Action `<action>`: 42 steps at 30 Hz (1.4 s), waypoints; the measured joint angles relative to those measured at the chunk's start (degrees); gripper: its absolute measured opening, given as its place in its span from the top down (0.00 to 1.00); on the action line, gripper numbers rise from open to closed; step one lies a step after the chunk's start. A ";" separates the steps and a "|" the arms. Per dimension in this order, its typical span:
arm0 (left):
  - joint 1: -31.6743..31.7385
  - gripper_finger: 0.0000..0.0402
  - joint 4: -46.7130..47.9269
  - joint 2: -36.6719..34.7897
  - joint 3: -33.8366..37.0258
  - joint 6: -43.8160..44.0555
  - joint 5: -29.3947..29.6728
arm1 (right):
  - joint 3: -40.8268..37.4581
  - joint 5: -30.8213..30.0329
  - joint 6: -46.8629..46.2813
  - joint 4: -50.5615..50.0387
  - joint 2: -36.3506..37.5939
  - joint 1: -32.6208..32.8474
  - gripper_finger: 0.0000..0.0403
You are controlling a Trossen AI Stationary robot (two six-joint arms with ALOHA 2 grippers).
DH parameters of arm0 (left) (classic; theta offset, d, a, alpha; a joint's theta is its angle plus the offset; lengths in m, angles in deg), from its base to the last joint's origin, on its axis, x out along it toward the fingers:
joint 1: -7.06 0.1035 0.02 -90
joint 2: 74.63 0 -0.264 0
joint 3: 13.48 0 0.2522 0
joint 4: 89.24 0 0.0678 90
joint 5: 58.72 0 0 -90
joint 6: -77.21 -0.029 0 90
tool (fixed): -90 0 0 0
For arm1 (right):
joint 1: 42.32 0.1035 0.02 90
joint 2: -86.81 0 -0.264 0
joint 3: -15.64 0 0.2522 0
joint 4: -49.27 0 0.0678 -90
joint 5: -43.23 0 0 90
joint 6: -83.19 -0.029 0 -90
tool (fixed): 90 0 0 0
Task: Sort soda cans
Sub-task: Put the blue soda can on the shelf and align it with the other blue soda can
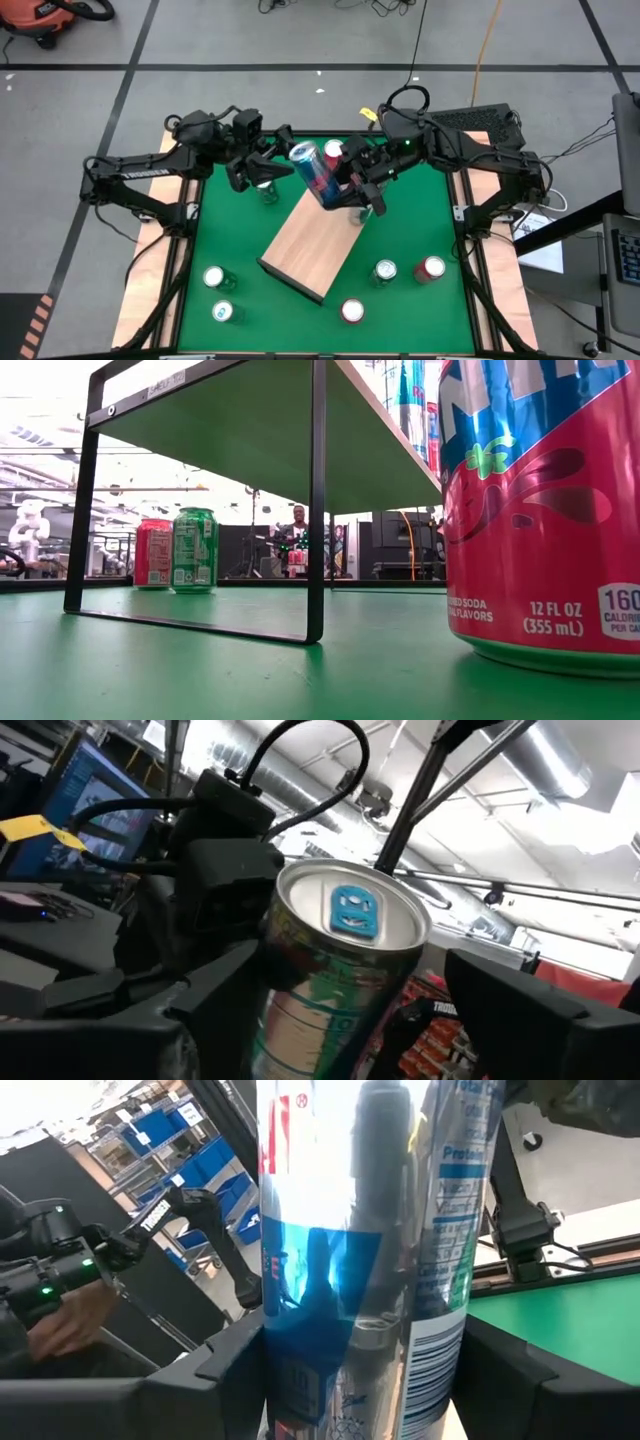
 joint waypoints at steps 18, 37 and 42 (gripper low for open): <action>-0.82 0.14 -2.77 2.05 0.07 -13.58 10.28 | 0.09 -0.46 -0.26 -0.90 0.00 -1.22 0.42; -1.45 0.45 -2.67 2.38 0.04 -14.02 10.54 | 0.09 -7.87 1.84 -2.54 -0.02 -1.40 0.41; -1.34 0.44 -2.15 2.40 0.04 -13.84 11.30 | 0.09 -13.31 1.85 -3.94 0.03 -0.74 0.33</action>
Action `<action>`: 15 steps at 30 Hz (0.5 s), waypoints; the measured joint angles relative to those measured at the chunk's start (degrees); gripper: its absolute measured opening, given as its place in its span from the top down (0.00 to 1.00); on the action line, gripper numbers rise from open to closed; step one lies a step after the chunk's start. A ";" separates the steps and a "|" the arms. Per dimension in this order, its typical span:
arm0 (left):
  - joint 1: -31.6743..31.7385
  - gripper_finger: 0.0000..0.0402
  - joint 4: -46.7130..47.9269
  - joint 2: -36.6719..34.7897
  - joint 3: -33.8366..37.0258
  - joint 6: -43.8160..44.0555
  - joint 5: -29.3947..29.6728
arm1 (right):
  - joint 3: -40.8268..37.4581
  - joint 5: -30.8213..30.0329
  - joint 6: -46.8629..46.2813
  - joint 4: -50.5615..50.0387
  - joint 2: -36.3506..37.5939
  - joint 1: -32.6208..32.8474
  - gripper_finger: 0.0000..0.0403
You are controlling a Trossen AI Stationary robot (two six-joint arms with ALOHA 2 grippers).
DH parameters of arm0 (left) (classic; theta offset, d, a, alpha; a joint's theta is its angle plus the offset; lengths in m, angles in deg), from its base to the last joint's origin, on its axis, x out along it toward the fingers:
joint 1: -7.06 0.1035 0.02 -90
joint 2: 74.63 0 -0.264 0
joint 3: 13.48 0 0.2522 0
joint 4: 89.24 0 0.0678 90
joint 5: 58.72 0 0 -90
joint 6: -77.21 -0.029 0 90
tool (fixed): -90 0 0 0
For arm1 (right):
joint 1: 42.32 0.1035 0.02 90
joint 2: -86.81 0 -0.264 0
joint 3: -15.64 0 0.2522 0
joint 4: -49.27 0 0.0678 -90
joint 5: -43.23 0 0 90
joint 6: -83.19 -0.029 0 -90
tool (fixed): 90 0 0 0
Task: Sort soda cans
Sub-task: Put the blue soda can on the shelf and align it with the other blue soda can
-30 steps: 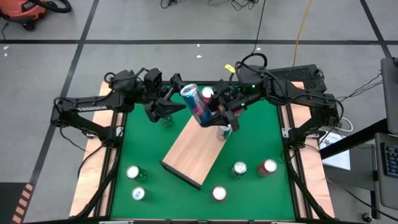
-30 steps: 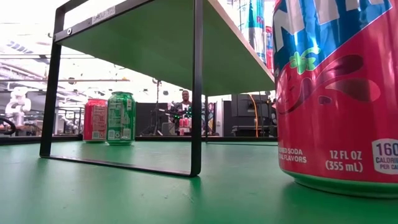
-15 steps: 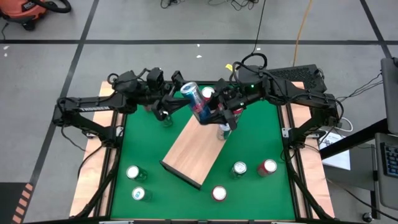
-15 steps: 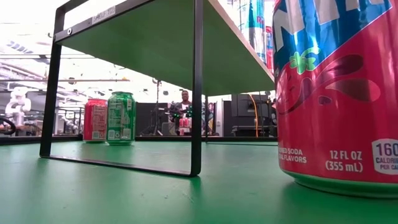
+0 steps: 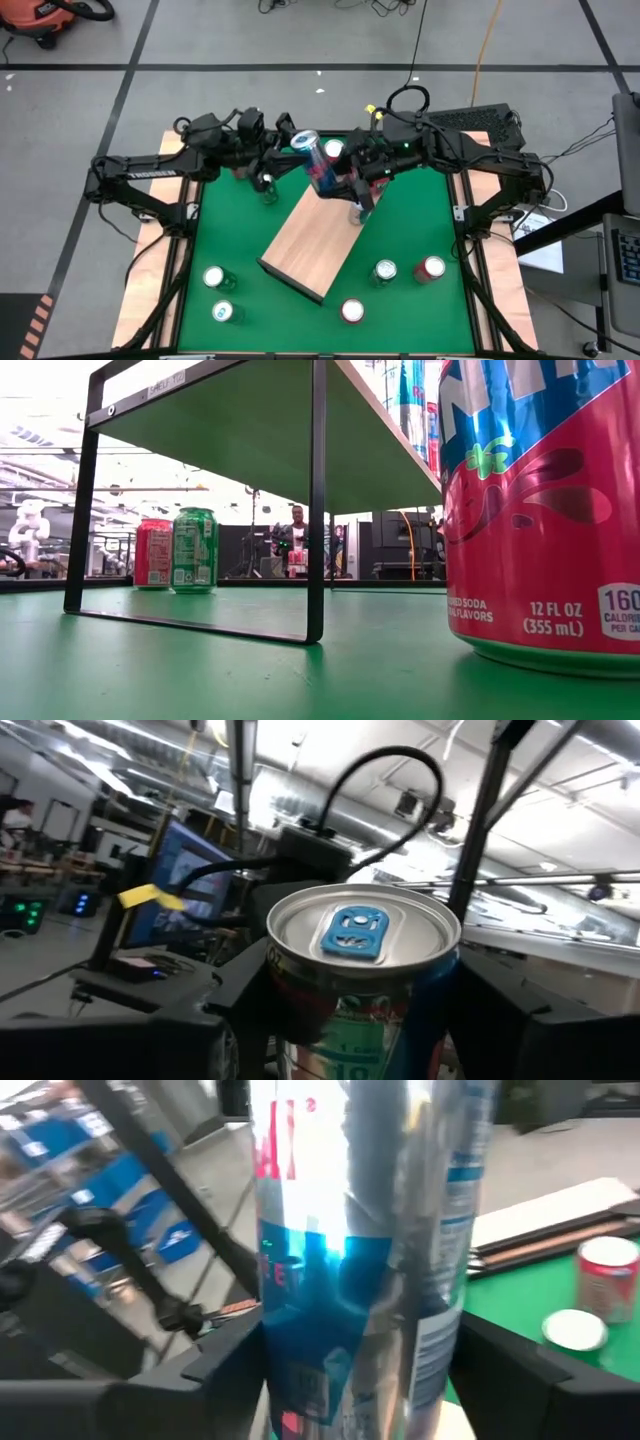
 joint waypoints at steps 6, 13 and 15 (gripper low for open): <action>0.00 0.43 0.15 0.00 0.00 -0.28 2.09 | 0.02 -5.27 -2.39 -1.64 0.04 1.15 0.20; -0.08 0.43 0.59 0.00 0.00 -0.54 8.21 | 0.02 -13.13 -3.23 -2.23 0.06 3.04 0.16; -0.22 0.43 1.86 0.00 0.00 -1.30 10.15 | 0.02 -15.55 -3.01 -2.40 0.01 3.61 0.16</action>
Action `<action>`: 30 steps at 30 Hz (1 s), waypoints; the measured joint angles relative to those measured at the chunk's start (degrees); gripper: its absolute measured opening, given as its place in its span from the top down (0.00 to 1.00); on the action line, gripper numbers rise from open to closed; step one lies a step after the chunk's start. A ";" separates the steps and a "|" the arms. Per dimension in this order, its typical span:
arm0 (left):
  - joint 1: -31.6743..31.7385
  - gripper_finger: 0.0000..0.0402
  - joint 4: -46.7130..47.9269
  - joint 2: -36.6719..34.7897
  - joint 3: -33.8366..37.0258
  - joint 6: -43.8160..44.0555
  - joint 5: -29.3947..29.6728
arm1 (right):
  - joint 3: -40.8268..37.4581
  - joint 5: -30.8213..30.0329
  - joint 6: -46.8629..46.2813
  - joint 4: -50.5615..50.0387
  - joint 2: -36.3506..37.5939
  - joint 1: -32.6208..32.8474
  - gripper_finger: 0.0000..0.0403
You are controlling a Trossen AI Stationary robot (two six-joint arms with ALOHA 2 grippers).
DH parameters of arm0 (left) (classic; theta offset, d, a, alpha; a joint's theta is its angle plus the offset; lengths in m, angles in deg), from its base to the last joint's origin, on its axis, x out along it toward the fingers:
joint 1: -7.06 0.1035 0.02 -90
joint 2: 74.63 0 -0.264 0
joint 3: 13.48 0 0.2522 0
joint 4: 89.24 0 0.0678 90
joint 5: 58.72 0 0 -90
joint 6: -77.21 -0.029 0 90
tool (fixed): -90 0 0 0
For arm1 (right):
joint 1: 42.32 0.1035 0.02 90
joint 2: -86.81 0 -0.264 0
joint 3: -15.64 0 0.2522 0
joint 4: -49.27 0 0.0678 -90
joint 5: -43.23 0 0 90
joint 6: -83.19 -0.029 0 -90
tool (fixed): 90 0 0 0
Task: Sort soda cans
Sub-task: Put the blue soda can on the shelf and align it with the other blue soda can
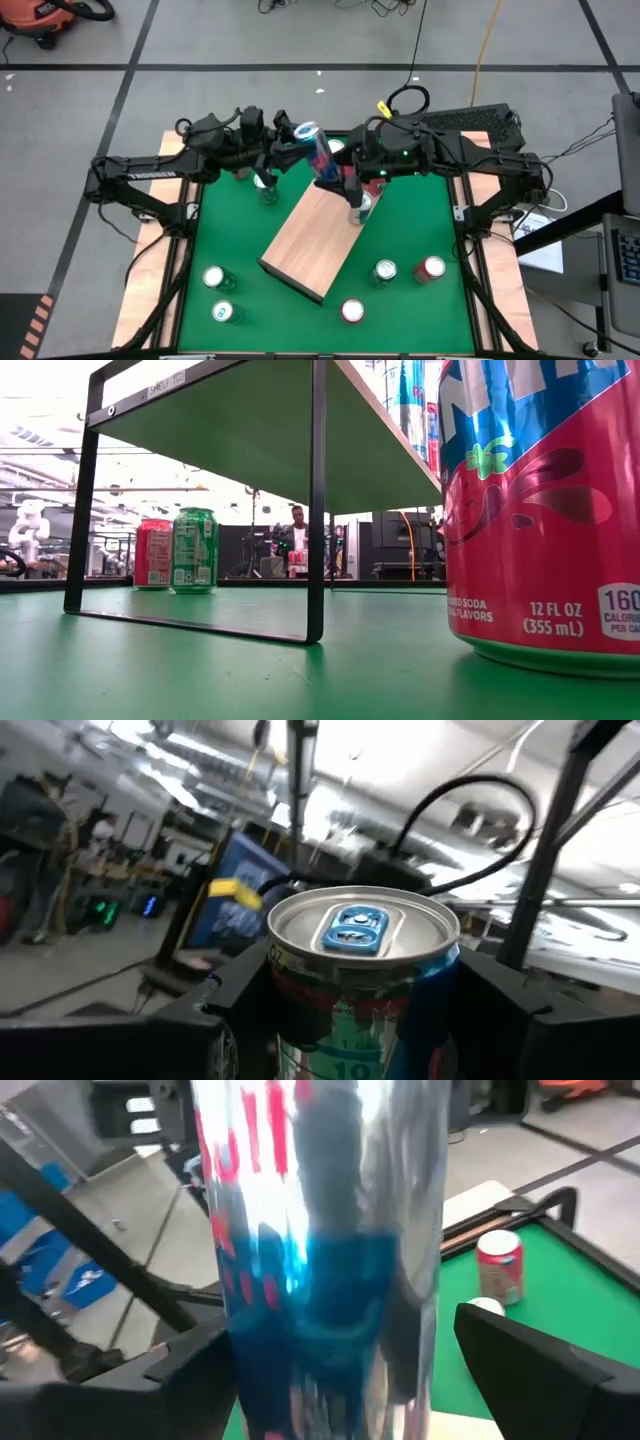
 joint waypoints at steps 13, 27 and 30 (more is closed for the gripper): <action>-2.64 0.43 2.38 0.02 0.00 -0.43 17.92 | 0.00 -17.48 4.42 -2.09 -0.08 2.42 0.19; -5.68 0.43 5.74 0.00 0.00 -0.90 27.15 | 0.00 -20.52 7.67 -2.39 -1.61 2.05 0.43; -6.29 0.43 6.12 -0.09 0.00 -0.86 28.17 | 0.00 -22.06 7.41 -2.11 -1.77 2.12 0.40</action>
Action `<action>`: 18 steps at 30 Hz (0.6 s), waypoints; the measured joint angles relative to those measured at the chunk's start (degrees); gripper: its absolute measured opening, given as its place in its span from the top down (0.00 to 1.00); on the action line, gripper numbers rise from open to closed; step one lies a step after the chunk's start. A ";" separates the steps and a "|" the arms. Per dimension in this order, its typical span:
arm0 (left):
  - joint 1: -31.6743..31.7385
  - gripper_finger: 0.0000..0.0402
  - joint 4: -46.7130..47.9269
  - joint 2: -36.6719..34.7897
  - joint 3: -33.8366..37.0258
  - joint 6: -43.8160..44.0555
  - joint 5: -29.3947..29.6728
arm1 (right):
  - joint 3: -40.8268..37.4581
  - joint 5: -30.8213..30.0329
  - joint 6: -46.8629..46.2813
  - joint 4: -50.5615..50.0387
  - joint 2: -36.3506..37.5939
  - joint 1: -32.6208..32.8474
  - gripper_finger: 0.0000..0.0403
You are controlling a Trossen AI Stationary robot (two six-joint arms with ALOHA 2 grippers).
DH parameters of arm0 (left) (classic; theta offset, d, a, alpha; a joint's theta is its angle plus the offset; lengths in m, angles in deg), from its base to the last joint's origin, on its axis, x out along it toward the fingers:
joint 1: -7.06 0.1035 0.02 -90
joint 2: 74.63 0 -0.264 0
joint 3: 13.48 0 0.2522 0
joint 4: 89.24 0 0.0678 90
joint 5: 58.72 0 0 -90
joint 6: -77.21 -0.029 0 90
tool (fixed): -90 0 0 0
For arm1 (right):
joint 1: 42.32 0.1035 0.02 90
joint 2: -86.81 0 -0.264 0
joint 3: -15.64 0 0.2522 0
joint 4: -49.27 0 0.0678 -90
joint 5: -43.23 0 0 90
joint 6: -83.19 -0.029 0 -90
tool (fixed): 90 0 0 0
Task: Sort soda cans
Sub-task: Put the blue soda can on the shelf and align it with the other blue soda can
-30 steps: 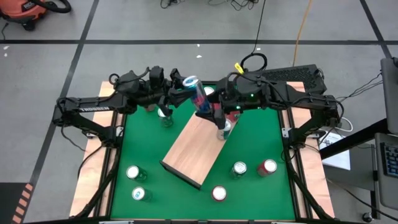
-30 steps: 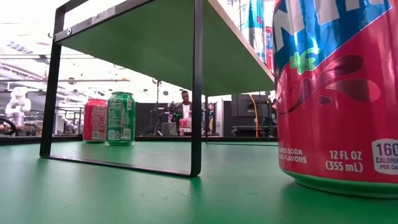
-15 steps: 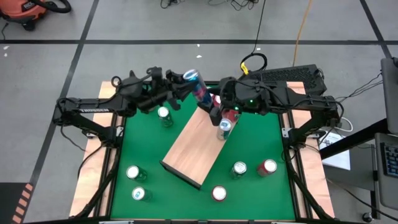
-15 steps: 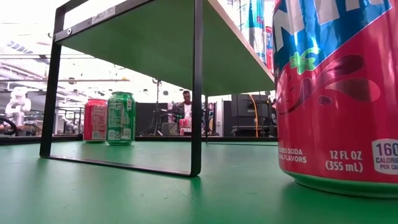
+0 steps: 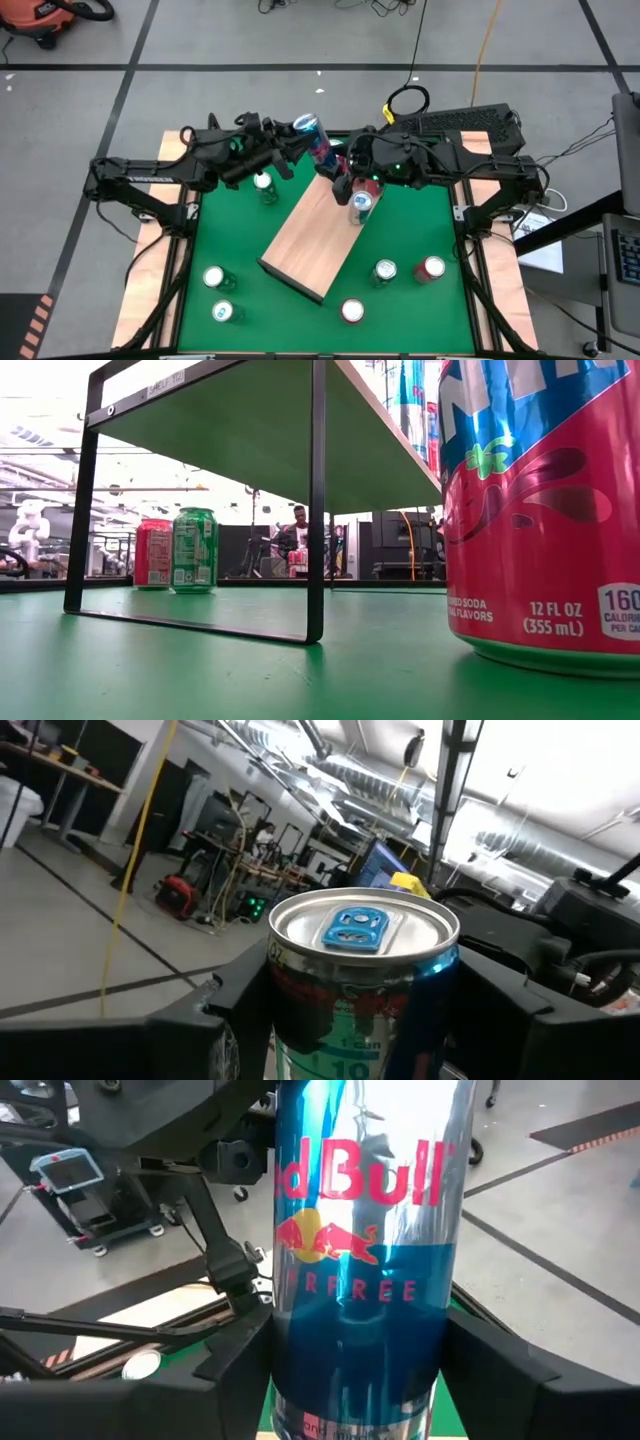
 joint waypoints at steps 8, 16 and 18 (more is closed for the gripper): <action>-0.71 0.43 0.33 0.01 0.00 0.61 5.97 | 0.00 -2.47 0.25 -0.82 -0.41 -0.29 0.13; -0.74 0.43 0.31 0.05 0.00 1.00 5.96 | 0.00 -1.88 0.92 -0.88 -2.93 -1.06 0.13; -0.74 0.43 0.00 0.05 0.00 1.05 5.92 | -0.02 -1.96 0.84 -0.90 -3.38 -1.08 0.14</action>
